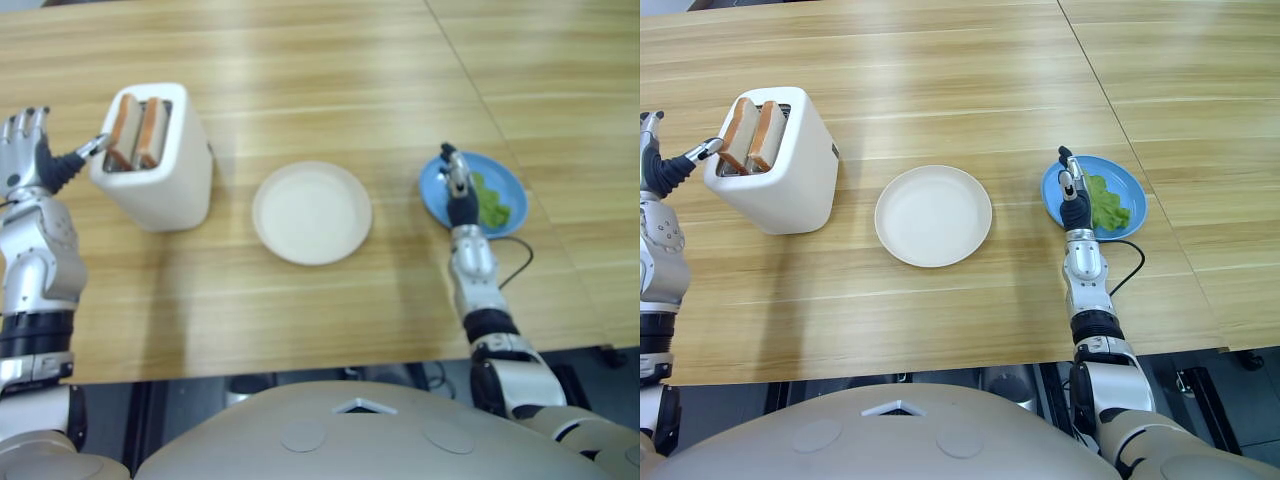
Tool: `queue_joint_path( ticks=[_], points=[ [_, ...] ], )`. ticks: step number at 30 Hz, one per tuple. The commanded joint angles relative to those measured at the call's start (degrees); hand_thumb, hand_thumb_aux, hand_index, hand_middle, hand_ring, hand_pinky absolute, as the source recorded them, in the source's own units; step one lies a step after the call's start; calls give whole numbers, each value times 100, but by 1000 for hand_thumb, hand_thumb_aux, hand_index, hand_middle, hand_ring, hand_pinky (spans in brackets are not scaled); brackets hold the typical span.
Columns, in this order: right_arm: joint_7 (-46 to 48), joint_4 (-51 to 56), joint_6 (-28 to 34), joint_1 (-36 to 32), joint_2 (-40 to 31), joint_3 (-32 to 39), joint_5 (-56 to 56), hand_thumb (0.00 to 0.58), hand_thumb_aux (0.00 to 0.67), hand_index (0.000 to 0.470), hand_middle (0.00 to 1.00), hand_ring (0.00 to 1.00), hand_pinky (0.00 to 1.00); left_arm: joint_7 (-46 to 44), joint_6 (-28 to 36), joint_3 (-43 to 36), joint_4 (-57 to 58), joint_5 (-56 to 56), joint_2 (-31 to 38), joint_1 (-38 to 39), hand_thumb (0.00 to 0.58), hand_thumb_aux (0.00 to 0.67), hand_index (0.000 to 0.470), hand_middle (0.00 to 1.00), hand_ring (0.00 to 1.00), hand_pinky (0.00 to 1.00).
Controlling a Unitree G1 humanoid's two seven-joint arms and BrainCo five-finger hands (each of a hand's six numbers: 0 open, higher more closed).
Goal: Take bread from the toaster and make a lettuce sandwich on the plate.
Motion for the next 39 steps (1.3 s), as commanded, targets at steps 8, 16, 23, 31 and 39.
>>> queue_joint_path(
  ticks=[8,16,23,31,39],
  points=[
    [-6,12,116,76,7,-30,32,0,0,0,0,0,0,78,16,-429,-104,13,-67,-60,0,0,0,0,0,0],
    [-18,16,143,89,13,-12,5,0,0,0,0,0,0,348,149,-413,-217,144,-15,-67,0,0,0,0,0,0],
    [-23,2,164,108,9,-11,1,0,0,0,0,0,0,341,197,-639,-87,285,1,-86,0,0,0,0,0,0],
    [-21,-30,180,123,1,-3,-6,0,0,0,0,0,0,195,227,-1005,297,332,-60,-179,0,0,0,0,0,0],
    [-20,-106,196,183,-5,-10,2,0,0,0,0,0,0,150,314,-1002,518,200,-38,-205,14,8,5,0,0,0]
  ],
)
